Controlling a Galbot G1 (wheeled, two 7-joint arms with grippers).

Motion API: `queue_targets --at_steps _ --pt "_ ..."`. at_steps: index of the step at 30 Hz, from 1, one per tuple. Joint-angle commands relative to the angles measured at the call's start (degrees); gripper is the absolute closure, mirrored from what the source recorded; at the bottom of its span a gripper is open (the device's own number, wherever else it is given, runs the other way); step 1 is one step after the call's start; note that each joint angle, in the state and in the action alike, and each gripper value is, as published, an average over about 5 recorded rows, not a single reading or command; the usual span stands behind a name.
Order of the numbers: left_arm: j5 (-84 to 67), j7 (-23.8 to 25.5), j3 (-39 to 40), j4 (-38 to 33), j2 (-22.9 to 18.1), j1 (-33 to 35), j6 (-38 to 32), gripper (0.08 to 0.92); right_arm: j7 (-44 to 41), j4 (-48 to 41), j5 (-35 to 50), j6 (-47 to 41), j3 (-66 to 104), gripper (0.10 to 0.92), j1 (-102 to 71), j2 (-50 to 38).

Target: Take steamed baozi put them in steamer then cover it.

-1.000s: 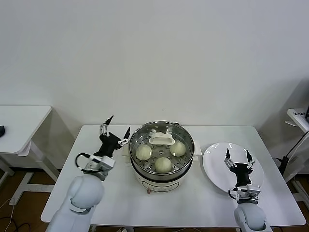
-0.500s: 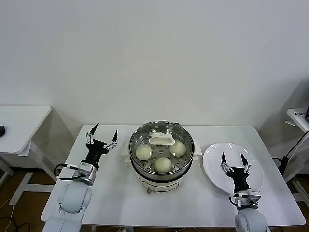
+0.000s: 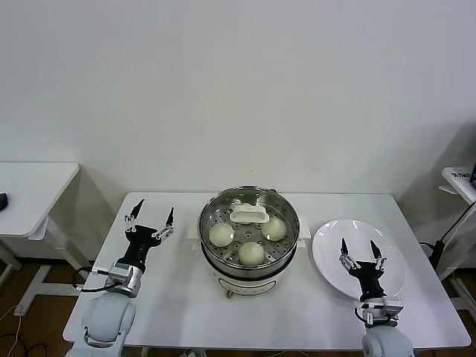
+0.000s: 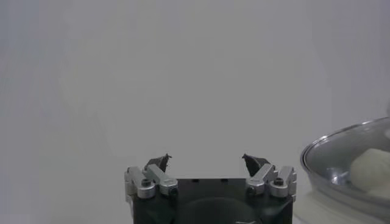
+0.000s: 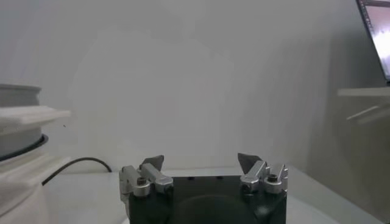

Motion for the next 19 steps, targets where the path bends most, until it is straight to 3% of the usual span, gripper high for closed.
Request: queue_targets --at_steps 1,19 --pt "-1.1 0.1 -0.7 -0.3 -0.2 2.7 -1.5 0.177 -1.1 0.0 0.3 0.5 0.7 0.203 -0.5 0.7" --pt "-0.3 0.4 0.4 -0.5 -0.4 3.8 -2.2 0.177 -1.9 -1.2 -0.2 1.2 2.2 0.203 0.0 2.0"
